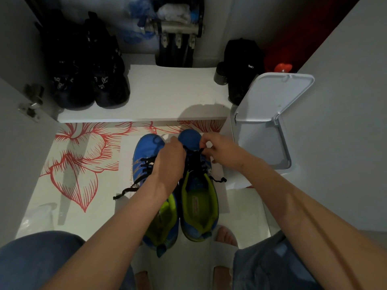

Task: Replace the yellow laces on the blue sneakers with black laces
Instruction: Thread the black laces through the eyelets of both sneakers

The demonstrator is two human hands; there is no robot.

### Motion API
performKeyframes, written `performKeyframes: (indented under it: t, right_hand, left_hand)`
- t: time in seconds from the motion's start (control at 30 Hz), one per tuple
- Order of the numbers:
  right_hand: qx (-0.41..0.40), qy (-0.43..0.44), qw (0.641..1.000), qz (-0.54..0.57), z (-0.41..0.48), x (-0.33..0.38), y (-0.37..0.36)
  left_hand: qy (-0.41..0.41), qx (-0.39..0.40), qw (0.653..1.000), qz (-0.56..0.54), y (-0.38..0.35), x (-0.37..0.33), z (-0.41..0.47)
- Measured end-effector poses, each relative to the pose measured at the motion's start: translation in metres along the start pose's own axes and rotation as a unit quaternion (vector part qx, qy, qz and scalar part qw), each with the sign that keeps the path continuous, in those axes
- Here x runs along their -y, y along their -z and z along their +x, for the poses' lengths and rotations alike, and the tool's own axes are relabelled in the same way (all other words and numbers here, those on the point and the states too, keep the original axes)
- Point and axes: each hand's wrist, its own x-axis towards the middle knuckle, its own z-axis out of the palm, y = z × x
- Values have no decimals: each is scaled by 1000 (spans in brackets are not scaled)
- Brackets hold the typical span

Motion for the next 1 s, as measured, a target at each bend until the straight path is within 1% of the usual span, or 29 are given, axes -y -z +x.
performKeyframes:
  t: [0.07,0.1,0.13,0.17,0.23,0.3,0.33,0.37,0.4,0.47,0.53,0.63,0.77,0.8,0.83,0.9,0.97,1.0]
  right_hand:
    - [3,-2,1000,2,0,0,-1]
    - [6,-1,1000,-1,1,0,-2]
    - [9,0,1000,-5,1,1,-2]
    - [10,0,1000,-4,1,1,-2]
    - [8,-4,1000,5,2,0,-3]
    - [2,-13,1000,12,2,-2,-4]
    - [-1,-16,1000,19,2,-2,-4]
    - [-5,-19,999,31,2,-2,-4]
    - [-8,-23,999,47,1,-1,-4]
    - [-8,-27,998,59,-1,3,-2]
    - [1,-22,1000,22,-3,5,1]
    - [9,14,999,-48,-5,7,3]
    - [-23,58,992,-112,-6,12,7]
    - [-28,65,991,-111,-6,14,6]
    - [-26,67,993,-91,-5,16,4]
    - [-23,51,998,-3,-4,19,4]
    - [-18,14,997,71,-5,16,9]
    - [-11,-10,997,80,-6,14,14]
  left_hand:
    - [8,2,1000,-15,-2,2,4]
    - [35,-10,998,-42,-1,2,7]
    - [31,-18,997,-68,-3,4,9]
    - [7,-28,996,-87,-4,7,9]
    - [16,0,999,-52,-3,3,3]
    - [8,4,997,-78,2,0,-1]
    - [30,4,996,-89,4,-3,-3]
    - [26,-12,994,-105,3,-2,-3]
    - [24,-15,986,-162,-1,0,-3]
    - [-11,-39,974,-221,-6,8,3]
    - [-18,-47,974,-221,-7,10,4]
    - [-1,-48,969,-241,-8,12,5]
    - [18,-60,964,-259,-8,10,0]
    - [20,-59,963,-264,-8,11,-1]
    - [20,-55,961,-270,-7,12,-1]
    - [16,-45,962,-270,-5,14,0]
    - [14,-36,960,-278,-5,14,-1]
    - [10,-36,960,-277,-4,14,-2]
